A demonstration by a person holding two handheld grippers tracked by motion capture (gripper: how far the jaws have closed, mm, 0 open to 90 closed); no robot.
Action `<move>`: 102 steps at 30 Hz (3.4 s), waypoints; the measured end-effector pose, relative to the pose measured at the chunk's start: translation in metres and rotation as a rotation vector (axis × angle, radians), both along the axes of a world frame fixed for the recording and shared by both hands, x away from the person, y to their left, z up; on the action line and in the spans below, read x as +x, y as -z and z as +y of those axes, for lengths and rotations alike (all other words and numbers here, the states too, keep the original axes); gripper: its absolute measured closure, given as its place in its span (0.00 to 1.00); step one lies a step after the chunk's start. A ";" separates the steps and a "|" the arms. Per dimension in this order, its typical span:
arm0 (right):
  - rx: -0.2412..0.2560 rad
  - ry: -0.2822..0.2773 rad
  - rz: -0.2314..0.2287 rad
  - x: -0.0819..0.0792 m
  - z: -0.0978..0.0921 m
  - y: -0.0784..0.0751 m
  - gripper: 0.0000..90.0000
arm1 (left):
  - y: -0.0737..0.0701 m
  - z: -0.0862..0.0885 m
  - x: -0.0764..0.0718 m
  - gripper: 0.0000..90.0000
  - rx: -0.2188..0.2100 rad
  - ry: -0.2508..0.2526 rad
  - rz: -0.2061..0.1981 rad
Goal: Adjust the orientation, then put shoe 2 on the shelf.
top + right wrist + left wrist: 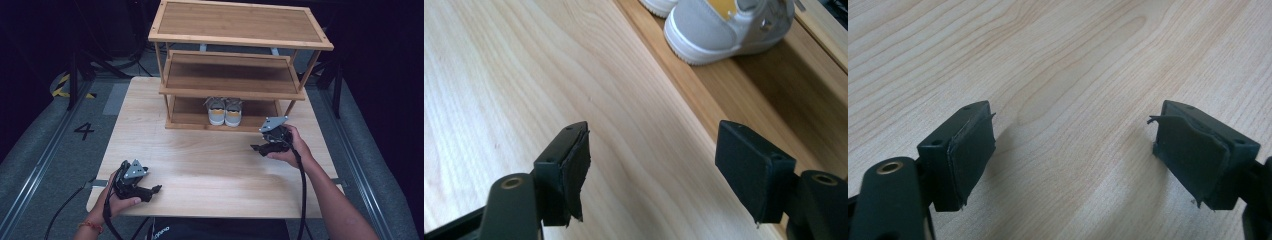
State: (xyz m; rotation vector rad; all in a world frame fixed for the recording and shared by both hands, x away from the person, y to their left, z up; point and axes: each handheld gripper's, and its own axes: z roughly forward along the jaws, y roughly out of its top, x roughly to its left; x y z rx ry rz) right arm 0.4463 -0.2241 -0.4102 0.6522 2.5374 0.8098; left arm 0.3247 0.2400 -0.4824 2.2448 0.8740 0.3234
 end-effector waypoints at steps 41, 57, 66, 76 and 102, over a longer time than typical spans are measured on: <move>0.088 0.126 0.004 -0.076 -0.108 0.032 0.32 | 0.000 0.000 -0.002 0.18 0.005 -0.015 -0.004; 0.187 0.253 0.024 -0.108 -0.166 0.057 0.32 | 0.000 0.000 -0.002 0.18 -0.001 -0.016 0.000; 0.254 0.333 0.045 -0.121 -0.189 0.073 0.30 | -0.001 0.000 -0.002 0.18 0.009 -0.018 0.002; 0.283 0.386 0.049 -0.124 -0.195 0.077 0.28 | -0.001 0.000 -0.002 0.18 0.011 -0.020 -0.001; 0.298 0.431 0.053 -0.122 -0.196 0.077 0.29 | 0.000 -0.001 0.000 0.18 0.009 -0.028 -0.006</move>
